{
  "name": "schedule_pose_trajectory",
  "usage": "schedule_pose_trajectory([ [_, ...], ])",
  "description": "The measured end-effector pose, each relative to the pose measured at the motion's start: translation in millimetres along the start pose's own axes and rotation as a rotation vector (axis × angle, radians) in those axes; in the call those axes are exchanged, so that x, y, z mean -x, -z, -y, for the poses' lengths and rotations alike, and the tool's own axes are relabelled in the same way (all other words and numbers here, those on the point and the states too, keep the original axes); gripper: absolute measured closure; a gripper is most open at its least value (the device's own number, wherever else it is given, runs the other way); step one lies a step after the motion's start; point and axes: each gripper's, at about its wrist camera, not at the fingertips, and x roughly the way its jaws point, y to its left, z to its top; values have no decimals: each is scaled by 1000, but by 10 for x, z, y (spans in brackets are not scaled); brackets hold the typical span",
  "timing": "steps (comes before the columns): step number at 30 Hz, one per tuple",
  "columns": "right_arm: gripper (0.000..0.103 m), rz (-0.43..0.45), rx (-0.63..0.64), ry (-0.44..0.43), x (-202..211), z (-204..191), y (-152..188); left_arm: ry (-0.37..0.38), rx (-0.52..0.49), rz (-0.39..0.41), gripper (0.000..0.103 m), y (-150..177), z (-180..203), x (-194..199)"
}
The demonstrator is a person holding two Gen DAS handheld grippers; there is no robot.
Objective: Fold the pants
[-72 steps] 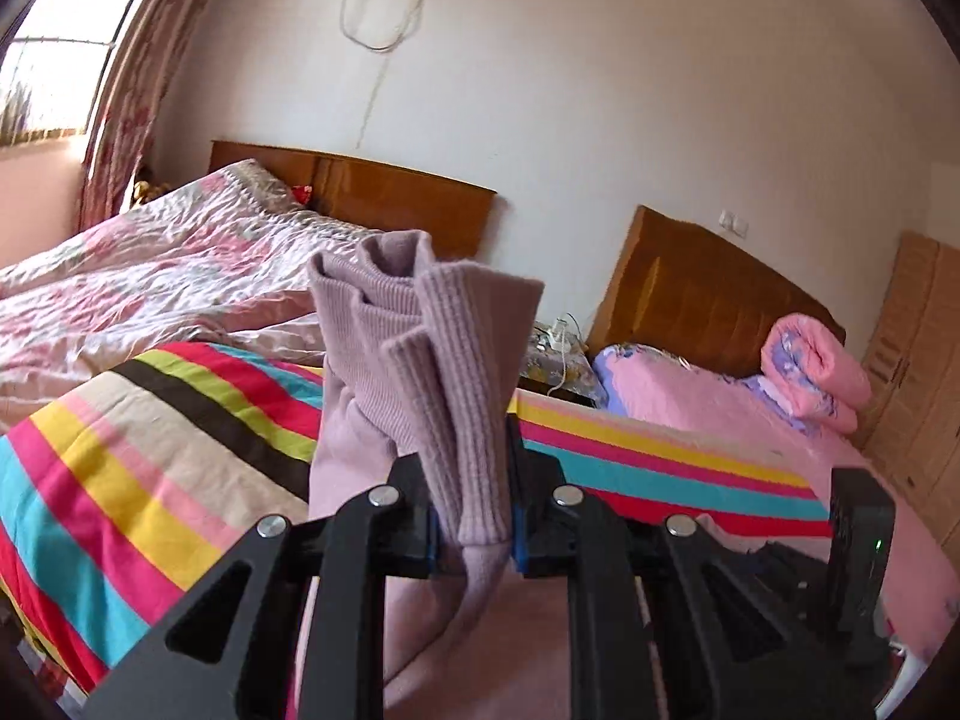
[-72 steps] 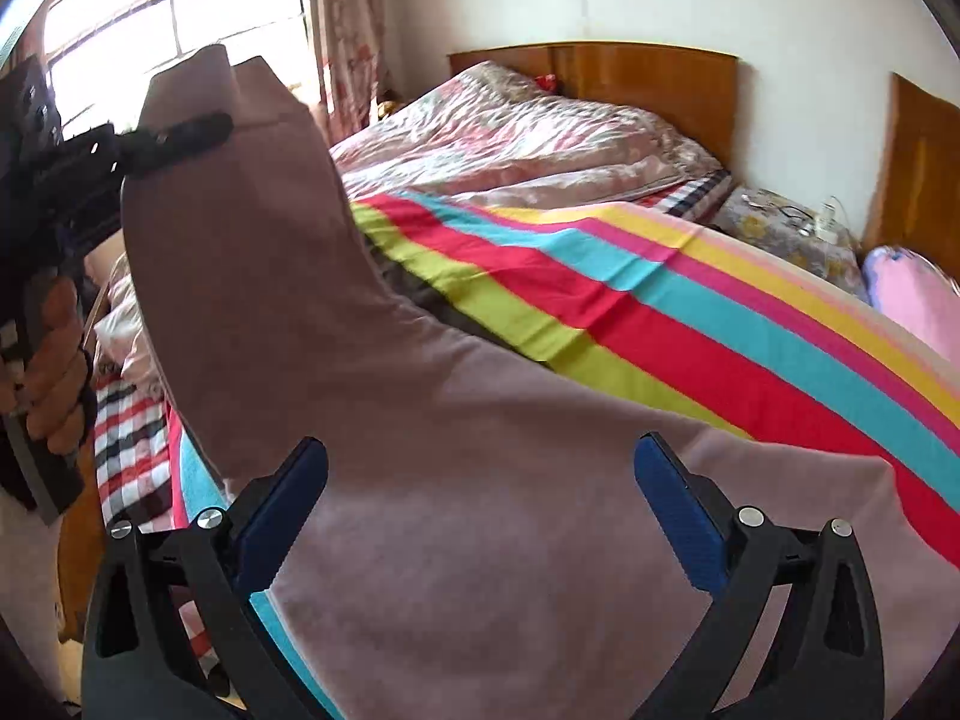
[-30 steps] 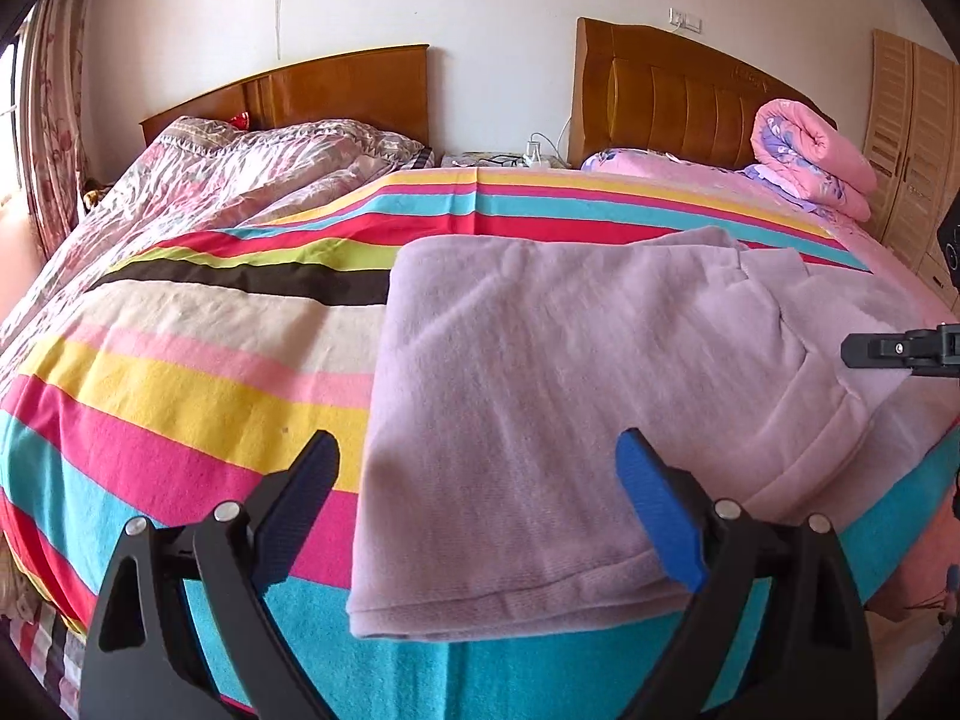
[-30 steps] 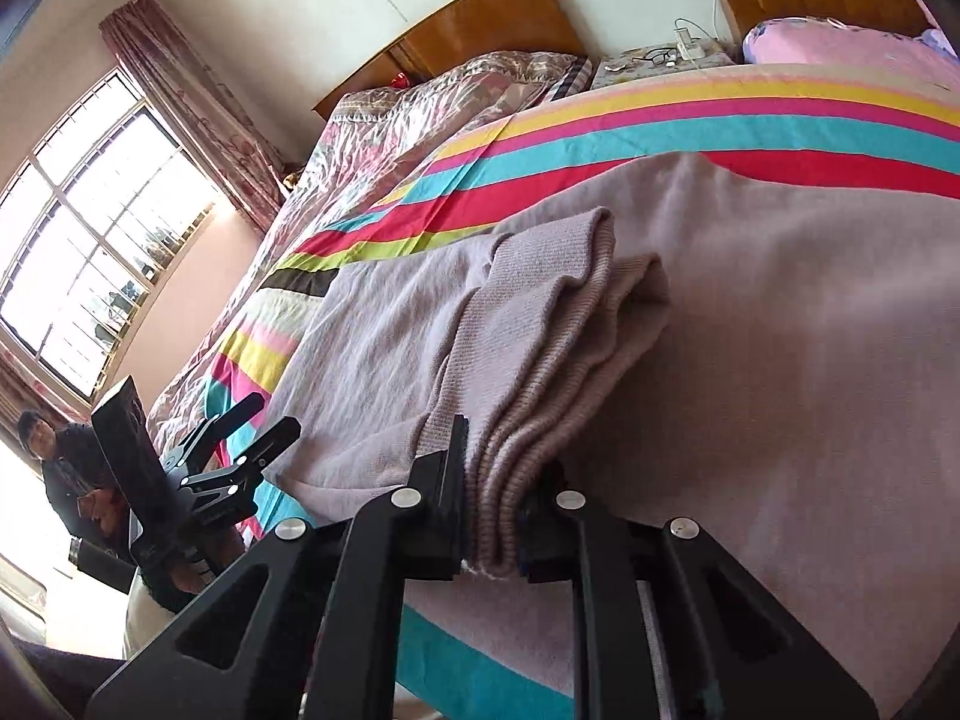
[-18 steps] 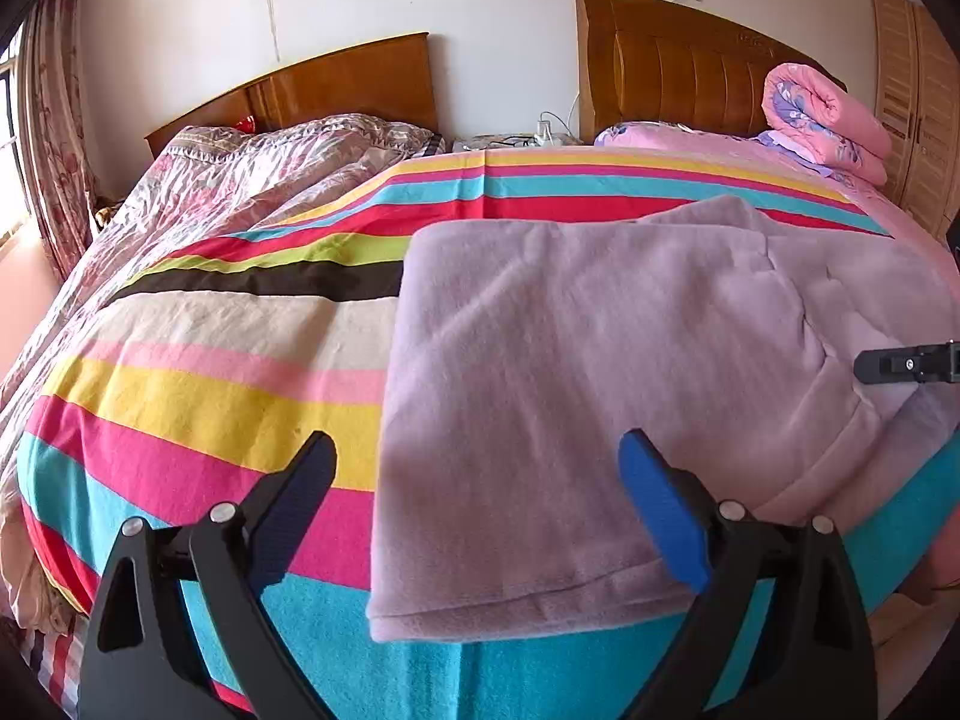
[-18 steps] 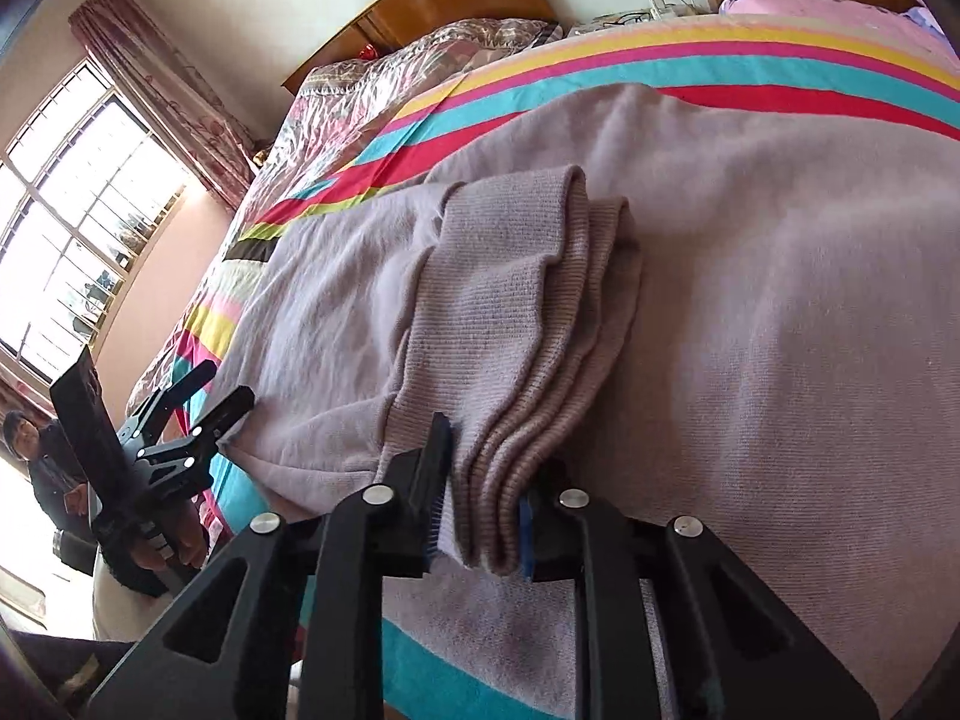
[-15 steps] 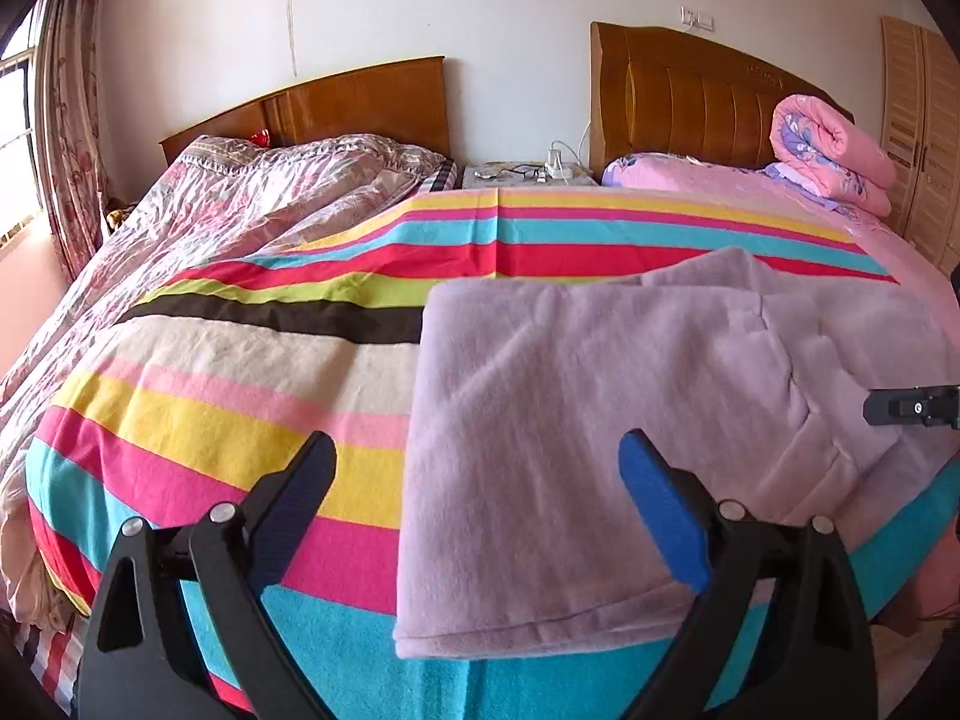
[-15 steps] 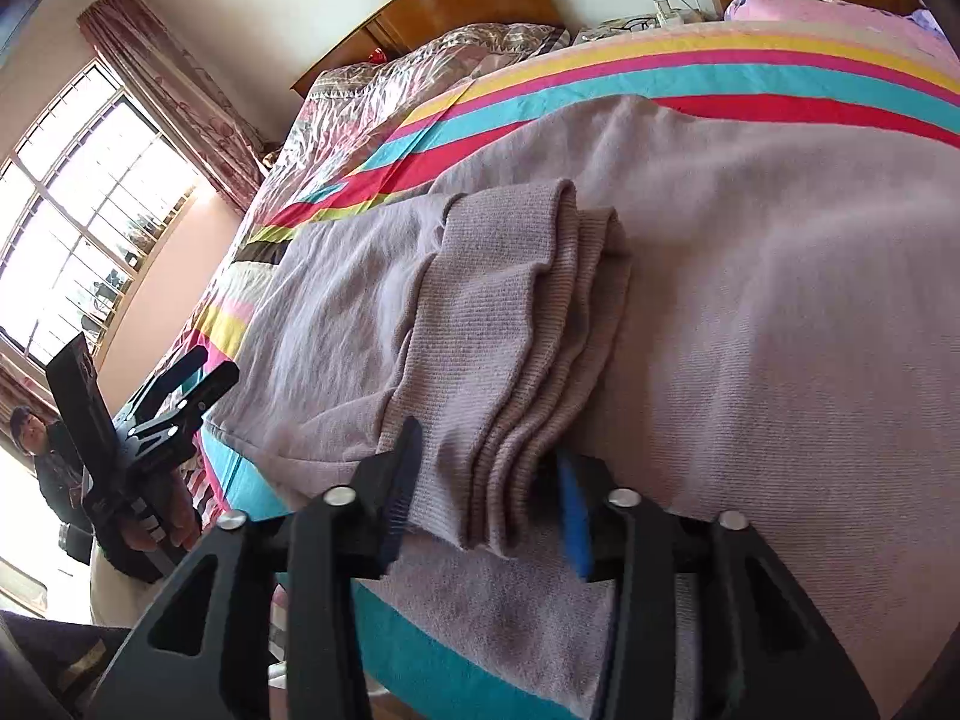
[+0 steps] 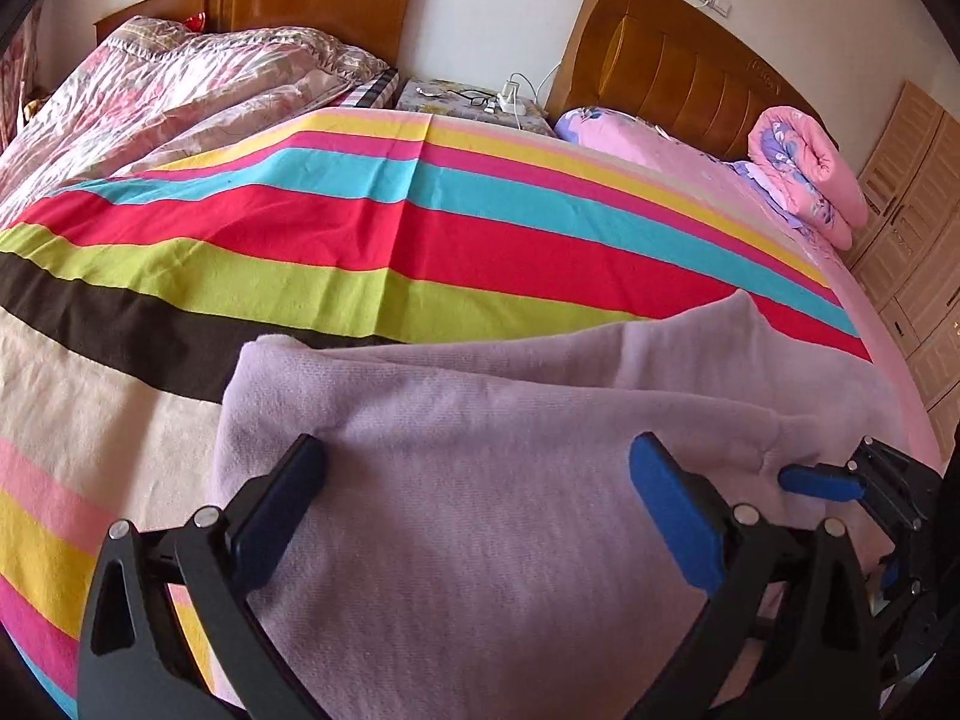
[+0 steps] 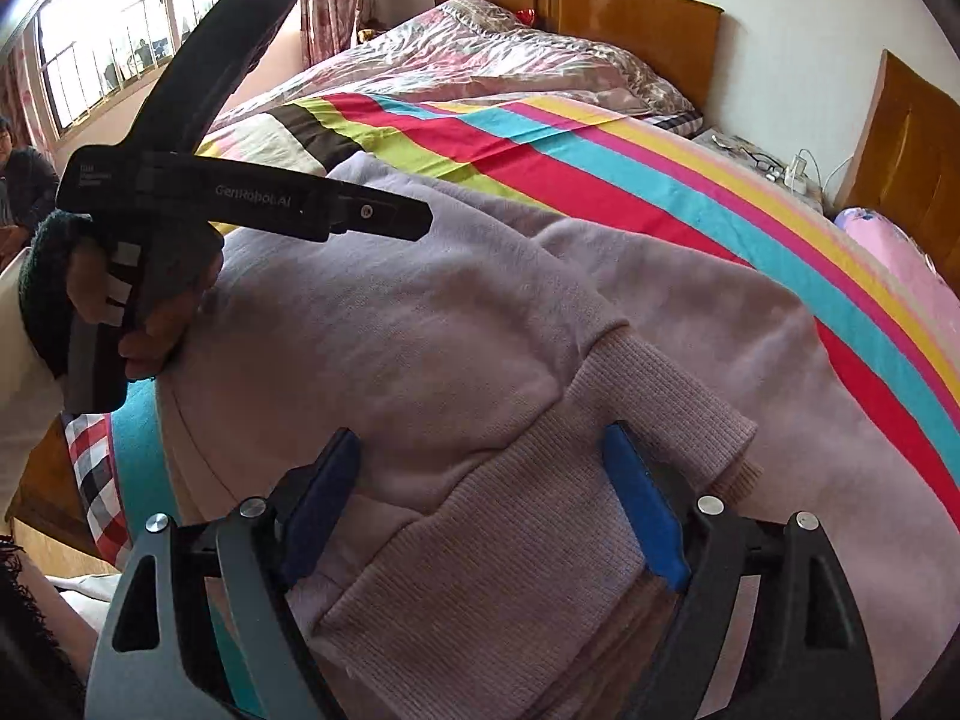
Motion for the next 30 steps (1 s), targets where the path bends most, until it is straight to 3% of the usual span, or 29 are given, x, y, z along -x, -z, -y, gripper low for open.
schedule_pose_trajectory([
  [1,24,2,-10,7,34,13,8,-8,8,17,2,13,-4,22],
  [3,24,24,-22,54,169,-14,38,-101,9,114,3,71,46,221],
  [5,24,44,-24,50,301,-29,127,-105,-59,203,2,151,131,446],
  [7,23,9,-23,62,294,-49,274,-105,-83,194,2,291,161,478],
  [8,22,-16,-12,76,223,-53,357,-113,-95,163,2,356,157,417],
  [10,20,16,-56,60,231,-27,440,-158,-94,77,2,435,100,223],
  [13,20,18,-65,100,388,-48,452,-174,-82,131,2,414,100,386],
  [16,20,64,-118,141,770,57,688,-171,-120,152,2,460,268,590],
  [19,20,140,-317,198,1284,416,1130,-167,-157,132,2,570,539,699],
  [24,19,329,-745,234,2116,992,2201,-166,-279,112,2,727,1071,618],
  [27,19,350,-953,290,2309,1261,2716,-222,-350,48,2,781,1250,379],
  [30,19,393,-1095,233,2309,1521,2978,-210,-316,5,1,835,1190,214],
])
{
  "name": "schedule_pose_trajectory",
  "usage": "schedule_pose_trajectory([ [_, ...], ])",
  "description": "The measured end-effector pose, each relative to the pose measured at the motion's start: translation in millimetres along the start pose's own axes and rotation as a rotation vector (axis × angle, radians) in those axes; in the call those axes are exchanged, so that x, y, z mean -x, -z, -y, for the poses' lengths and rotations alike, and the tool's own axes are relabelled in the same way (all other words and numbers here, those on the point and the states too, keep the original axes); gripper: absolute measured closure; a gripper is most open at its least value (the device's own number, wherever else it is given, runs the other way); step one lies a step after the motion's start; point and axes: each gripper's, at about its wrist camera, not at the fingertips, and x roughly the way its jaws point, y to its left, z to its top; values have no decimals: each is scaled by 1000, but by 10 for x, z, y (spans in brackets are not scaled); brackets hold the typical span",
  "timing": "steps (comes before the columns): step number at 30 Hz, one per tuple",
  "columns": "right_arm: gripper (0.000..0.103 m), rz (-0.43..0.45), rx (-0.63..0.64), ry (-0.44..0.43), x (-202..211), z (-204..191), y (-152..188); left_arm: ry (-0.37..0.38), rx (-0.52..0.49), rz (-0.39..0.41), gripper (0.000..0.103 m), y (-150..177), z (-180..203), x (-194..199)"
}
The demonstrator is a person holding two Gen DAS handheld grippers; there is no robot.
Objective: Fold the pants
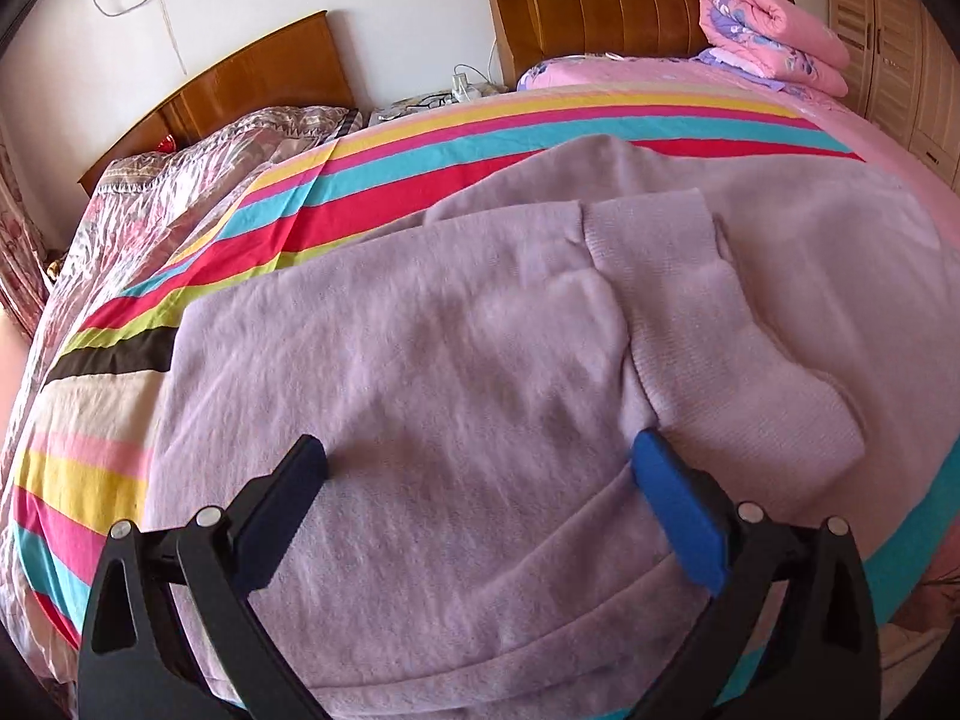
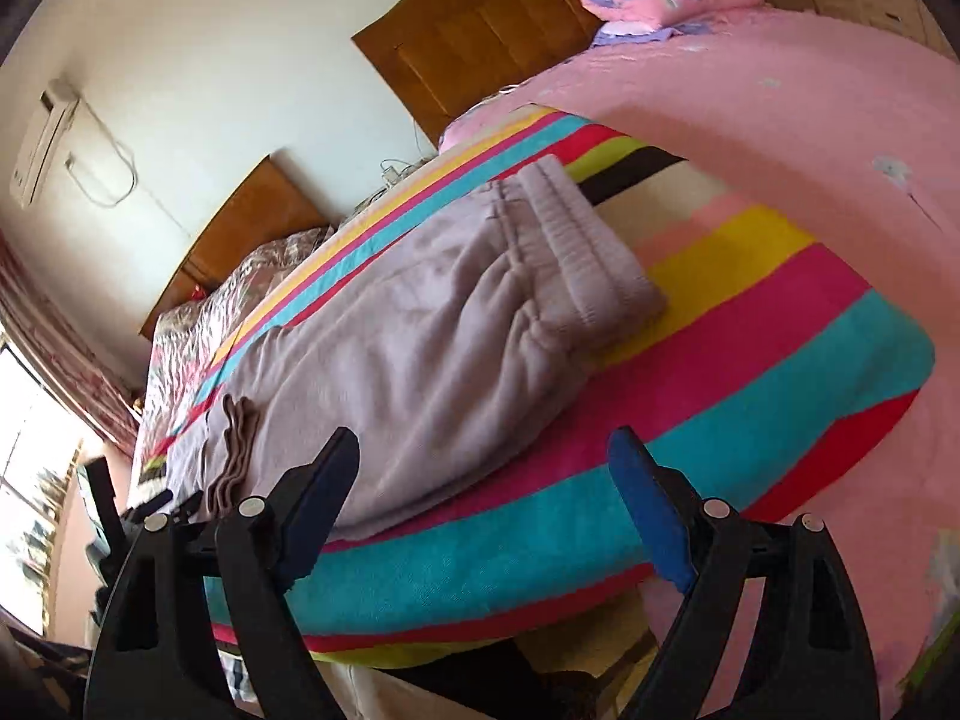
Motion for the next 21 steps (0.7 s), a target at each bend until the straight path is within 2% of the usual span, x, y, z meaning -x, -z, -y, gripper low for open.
schedule_pose_trajectory([
  [3,19,-3,5,7,-152,28,-137,76,64,-39,1,8,-145,-83],
  [7,19,-88,-1,24,-436,-6,-268,58,62,-31,1,29,-127,-91],
  [9,17,-130,58,62,-504,-146,-247,62,65,-24,1,40,-142,-94],
  [12,17,-201,67,10,-510,-242,-141,64,66,-21,1,52,-142,-84],
  [15,20,-177,42,19,-491,-192,-178,68,64,-20,1,42,-143,-82],
  [18,20,-125,12,104,-512,-160,-286,72,63,-16,1,57,-153,-72],
  [19,16,-121,10,100,-541,-164,-299,72,62,-13,1,58,-152,-71],
  [21,14,-157,63,138,-611,-275,-289,73,63,-7,1,68,-156,-67],
])
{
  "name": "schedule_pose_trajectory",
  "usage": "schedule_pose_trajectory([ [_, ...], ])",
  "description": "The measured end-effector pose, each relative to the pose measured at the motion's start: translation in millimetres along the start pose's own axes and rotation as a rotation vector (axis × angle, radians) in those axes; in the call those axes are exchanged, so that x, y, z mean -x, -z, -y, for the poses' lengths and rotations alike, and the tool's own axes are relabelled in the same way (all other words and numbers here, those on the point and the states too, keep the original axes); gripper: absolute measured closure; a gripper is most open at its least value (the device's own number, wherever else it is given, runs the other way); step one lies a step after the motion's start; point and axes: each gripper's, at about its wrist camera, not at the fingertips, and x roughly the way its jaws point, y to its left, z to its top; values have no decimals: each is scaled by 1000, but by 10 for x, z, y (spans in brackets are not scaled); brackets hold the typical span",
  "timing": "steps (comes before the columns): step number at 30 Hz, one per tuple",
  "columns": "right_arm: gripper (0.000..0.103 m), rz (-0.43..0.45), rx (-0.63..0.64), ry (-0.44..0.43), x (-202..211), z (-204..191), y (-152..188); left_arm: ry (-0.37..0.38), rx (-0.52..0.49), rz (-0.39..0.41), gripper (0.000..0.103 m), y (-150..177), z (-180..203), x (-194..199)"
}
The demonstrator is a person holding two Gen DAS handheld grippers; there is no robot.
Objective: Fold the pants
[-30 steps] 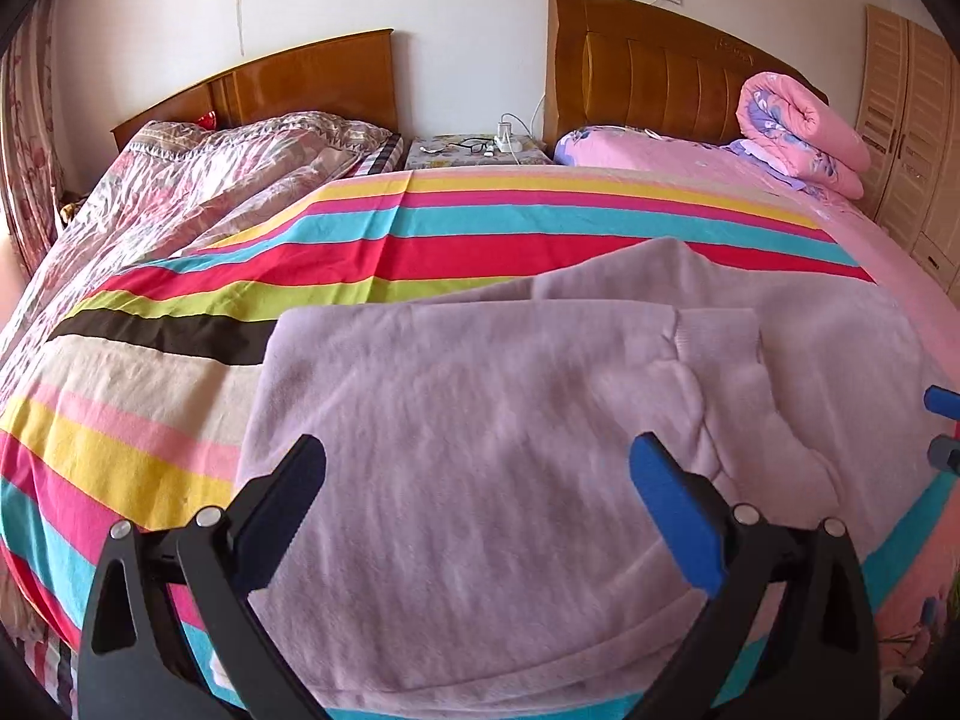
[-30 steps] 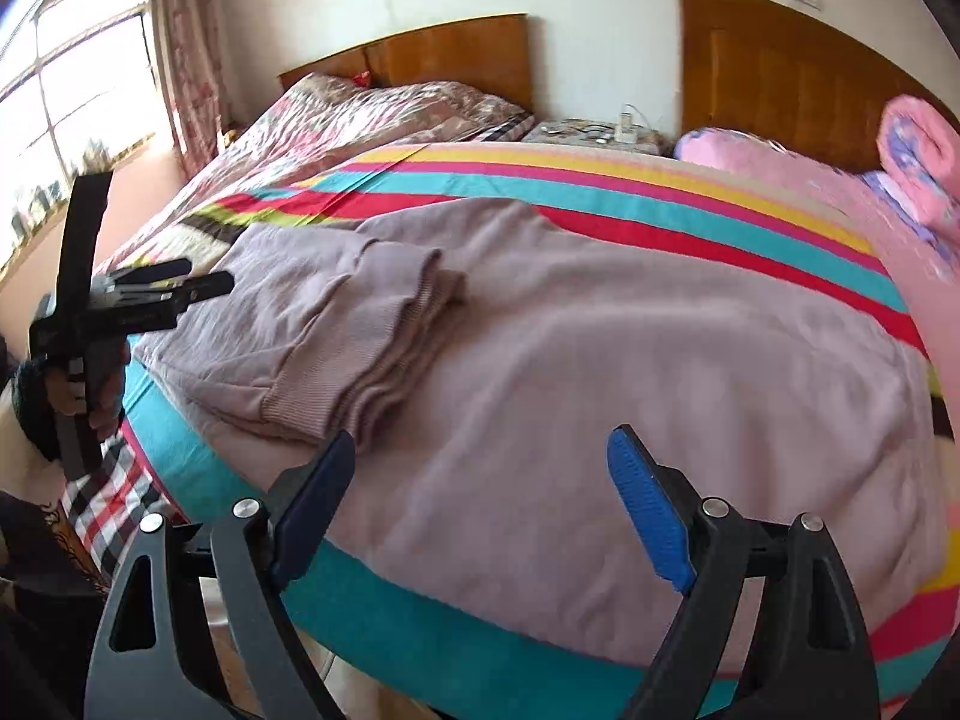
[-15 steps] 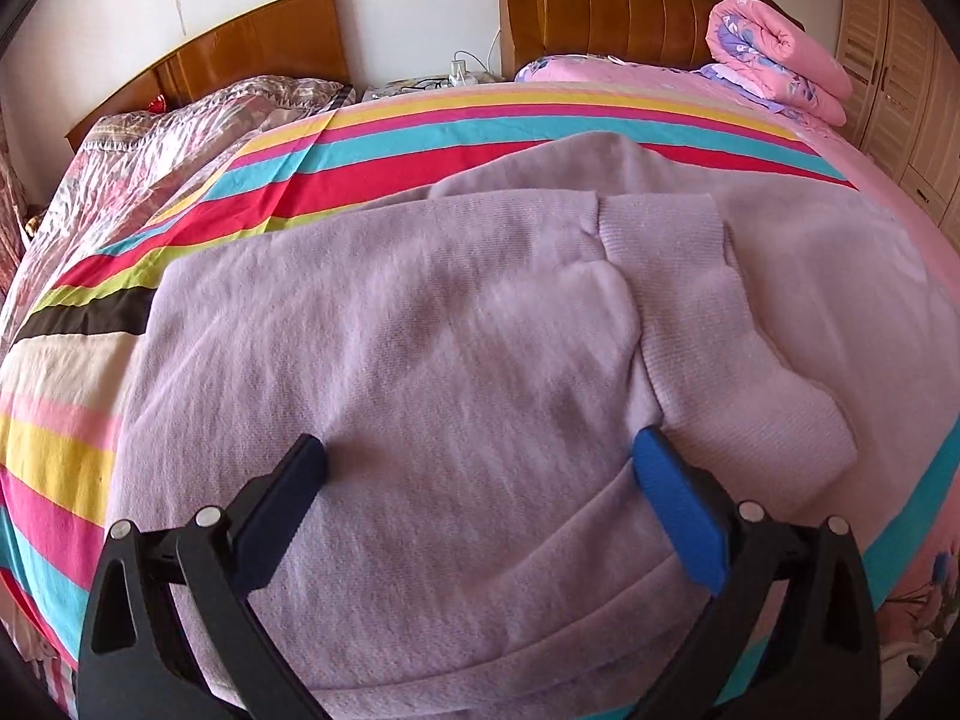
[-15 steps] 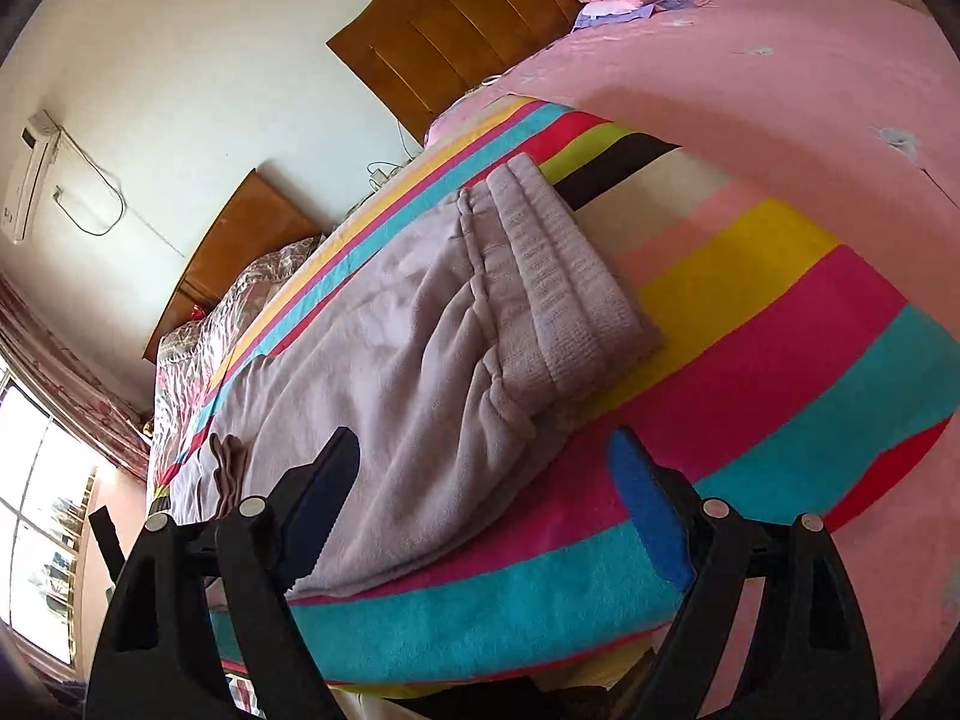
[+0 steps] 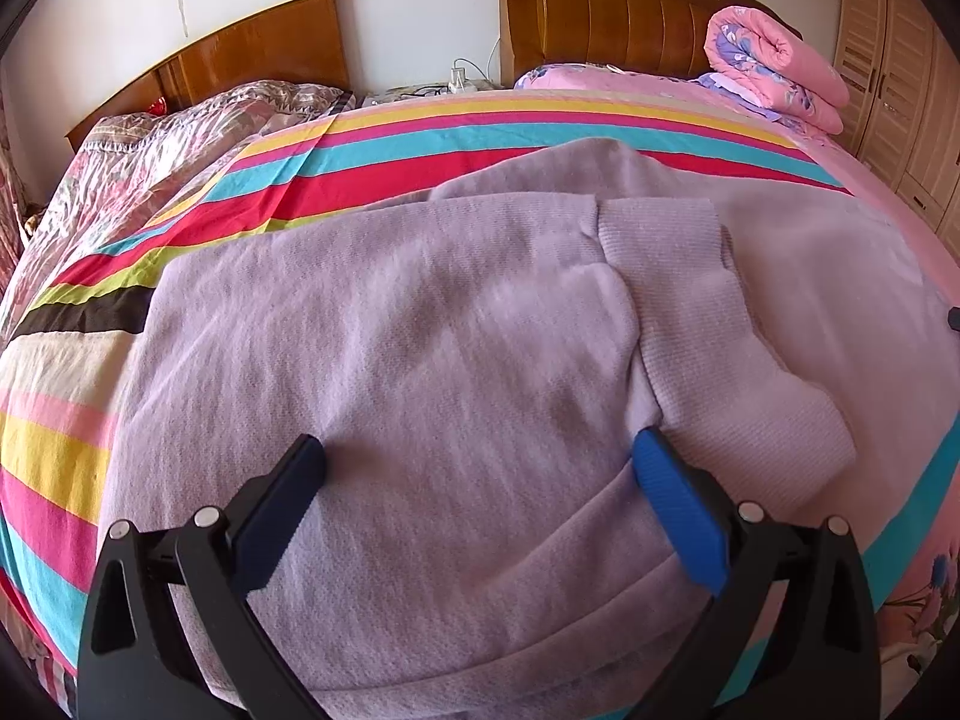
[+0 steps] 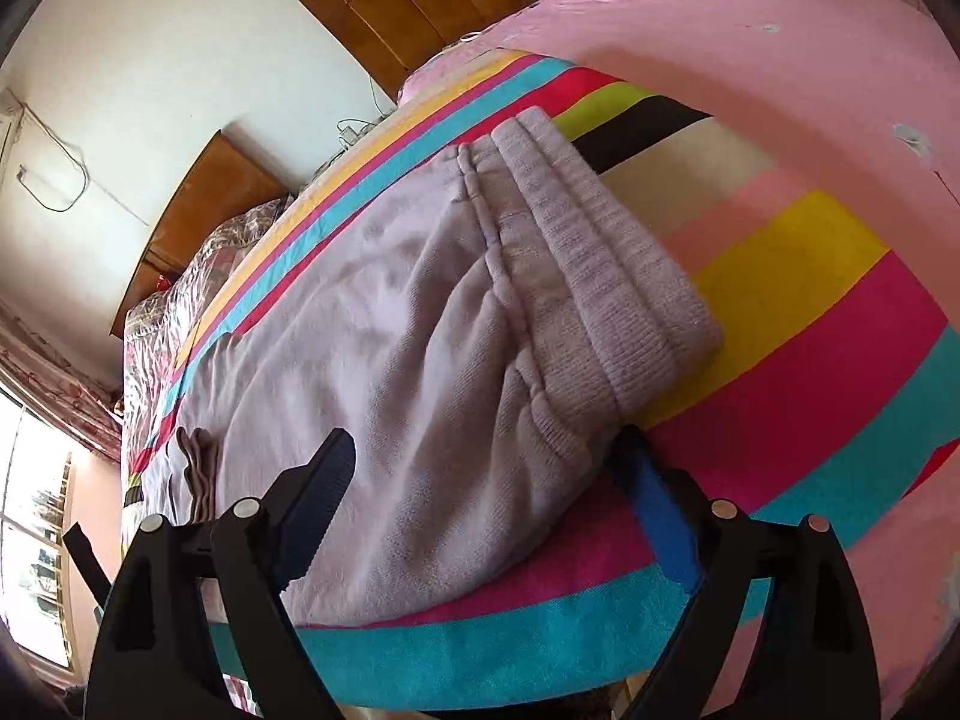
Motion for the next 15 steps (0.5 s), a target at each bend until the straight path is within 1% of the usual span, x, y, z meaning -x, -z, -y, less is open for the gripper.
schedule_pose_trajectory([
  [1,15,-31,35,-11,-28,-76,19,1,0,2,1,3,-2,1],
  [2,18,-67,51,-70,-48,-123,43,2,0,3,1,8,10,8],
  [3,26,-106,45,-127,-75,-154,67,2,0,2,1,6,8,10],
  [5,28,-86,52,-100,-69,-167,50,2,-1,4,1,9,15,12],
  [6,33,-58,5,-98,-71,-93,14,2,0,4,1,8,13,14],
  [7,37,-30,-60,-115,-69,-3,-22,2,0,2,1,6,20,13],
  [10,37,23,-175,-160,-74,126,-56,-19,-7,-25,1,-51,61,66],
  [11,37,35,-185,-159,-70,123,-41,-39,-19,-19,3,-103,108,118],
  [12,38,42,-171,-144,-61,97,-25,-44,-38,4,3,-162,169,197],
  [14,53,66,-146,-108,-32,81,17,-12,-80,41,2,-341,358,330],
  [15,67,79,-145,-103,-21,86,38,-5,-105,50,2,-436,468,346],
])
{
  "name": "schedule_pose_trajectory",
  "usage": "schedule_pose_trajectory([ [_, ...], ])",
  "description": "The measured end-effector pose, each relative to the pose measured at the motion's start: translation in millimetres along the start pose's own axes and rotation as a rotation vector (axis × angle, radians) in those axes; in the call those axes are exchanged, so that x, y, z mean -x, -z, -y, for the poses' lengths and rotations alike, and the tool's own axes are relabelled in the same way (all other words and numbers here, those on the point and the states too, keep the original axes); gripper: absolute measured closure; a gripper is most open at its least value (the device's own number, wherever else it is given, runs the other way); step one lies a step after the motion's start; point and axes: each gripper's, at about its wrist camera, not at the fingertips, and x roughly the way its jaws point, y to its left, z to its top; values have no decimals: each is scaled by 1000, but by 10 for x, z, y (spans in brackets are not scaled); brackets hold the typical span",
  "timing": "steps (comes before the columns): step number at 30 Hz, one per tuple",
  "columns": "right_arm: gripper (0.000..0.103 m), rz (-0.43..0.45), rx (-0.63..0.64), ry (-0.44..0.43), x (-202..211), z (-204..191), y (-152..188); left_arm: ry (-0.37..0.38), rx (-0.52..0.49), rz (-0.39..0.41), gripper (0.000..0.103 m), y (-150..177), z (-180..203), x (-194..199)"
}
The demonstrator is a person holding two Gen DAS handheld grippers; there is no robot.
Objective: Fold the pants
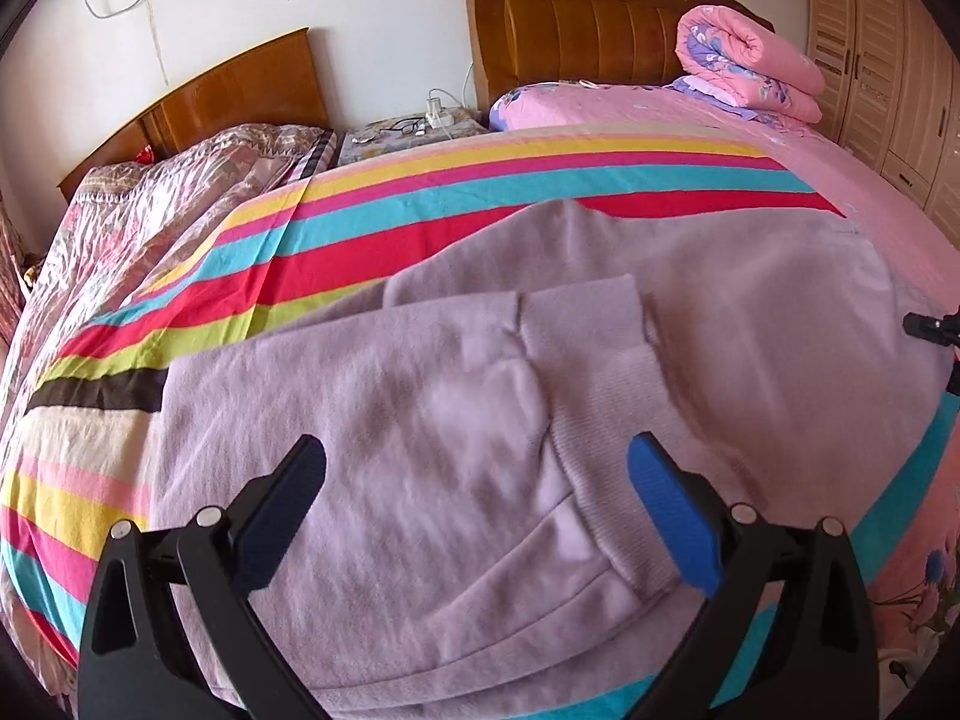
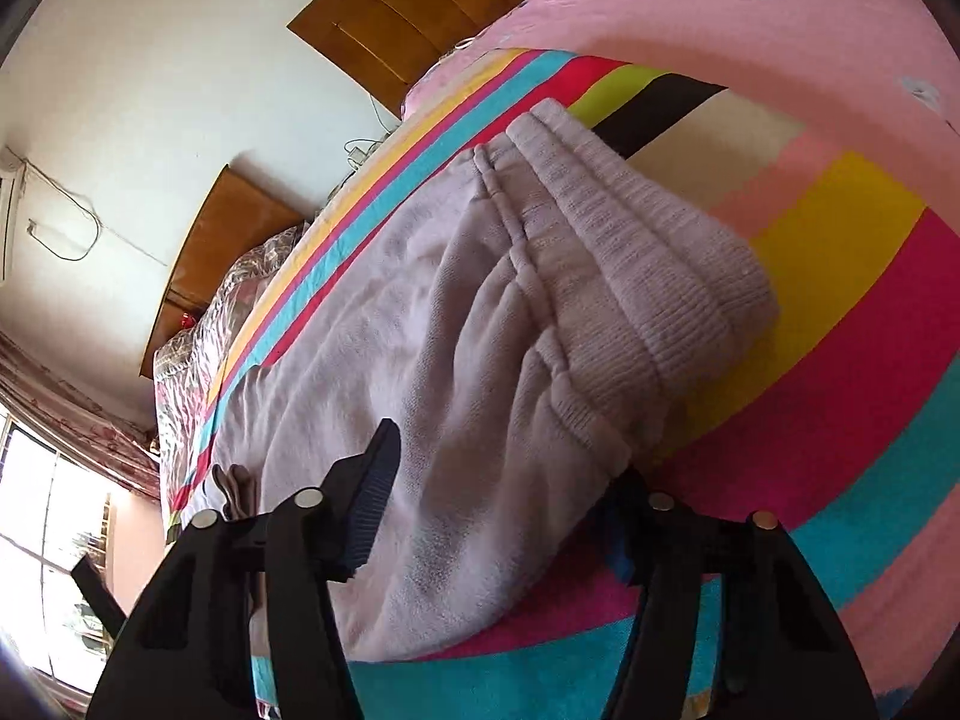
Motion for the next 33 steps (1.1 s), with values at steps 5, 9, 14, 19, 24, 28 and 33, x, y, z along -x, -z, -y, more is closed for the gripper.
schedule_pose_trajectory([
  [5,75,58,-28,-74,90,113,35,-47,-138,-96,2,-247,485,-461],
  [9,72,12,-64,-83,21,185,2,5,-79,-83,1,-85,478,-616],
  [14,62,-22,-36,-38,-33,88,-58,32,-35,-66,1,-12,416,-658],
  [19,60,-10,-85,-84,-32,159,-50,45,-22,-56,1,15,378,-660],
  [24,73,24,-144,-106,-26,281,4,51,-23,-47,1,65,364,-625],
  [28,74,30,-234,-145,-42,360,28,59,-20,-44,1,71,341,-626],
  [33,74,31,-279,-151,-63,383,20,66,-20,-42,1,83,327,-617],
])
